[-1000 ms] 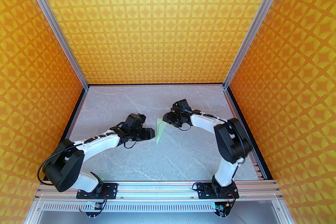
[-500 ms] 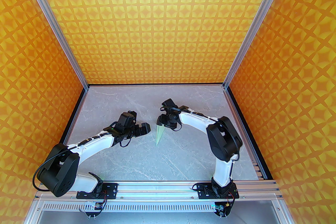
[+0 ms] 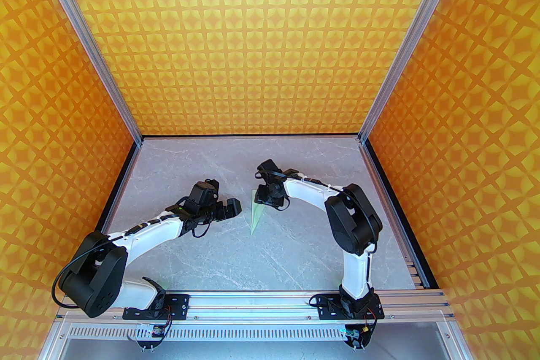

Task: Fold a paper plane with a square sheet of paper (fold left side to right side)

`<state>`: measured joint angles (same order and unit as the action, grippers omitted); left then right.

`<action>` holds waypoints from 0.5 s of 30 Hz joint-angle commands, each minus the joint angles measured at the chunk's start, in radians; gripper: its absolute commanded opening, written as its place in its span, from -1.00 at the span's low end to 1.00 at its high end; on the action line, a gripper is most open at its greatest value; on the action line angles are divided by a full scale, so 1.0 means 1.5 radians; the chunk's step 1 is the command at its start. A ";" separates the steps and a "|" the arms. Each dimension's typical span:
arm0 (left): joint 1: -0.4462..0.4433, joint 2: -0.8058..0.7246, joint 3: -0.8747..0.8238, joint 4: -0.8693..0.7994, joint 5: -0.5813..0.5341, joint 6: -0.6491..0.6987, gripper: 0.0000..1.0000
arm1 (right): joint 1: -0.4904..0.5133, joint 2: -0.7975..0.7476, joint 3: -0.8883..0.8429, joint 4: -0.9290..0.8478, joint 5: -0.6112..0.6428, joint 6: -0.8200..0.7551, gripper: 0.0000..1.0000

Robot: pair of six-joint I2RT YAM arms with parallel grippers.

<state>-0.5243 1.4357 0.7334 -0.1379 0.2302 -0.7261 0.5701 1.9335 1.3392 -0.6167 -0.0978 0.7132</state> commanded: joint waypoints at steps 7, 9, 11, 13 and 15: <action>-0.031 0.047 0.041 0.016 0.027 0.031 0.88 | -0.006 -0.061 -0.065 0.022 0.006 0.000 -0.39; -0.038 0.058 0.049 0.021 0.034 0.036 0.84 | -0.009 -0.064 -0.074 0.025 0.005 0.002 -0.44; -0.046 0.070 0.054 0.029 0.043 0.042 0.79 | -0.011 -0.070 -0.082 0.027 0.008 0.002 -0.55; -0.057 0.087 0.067 0.035 0.050 0.051 0.69 | -0.014 -0.078 -0.095 0.034 0.007 0.002 -0.55; -0.068 0.105 0.080 0.039 0.058 0.062 0.60 | -0.018 -0.083 -0.103 0.040 0.005 0.002 -0.55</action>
<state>-0.6037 1.5604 0.8116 -0.1070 0.2794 -0.6750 0.5537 1.8515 1.2045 -0.5831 -0.0937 0.7136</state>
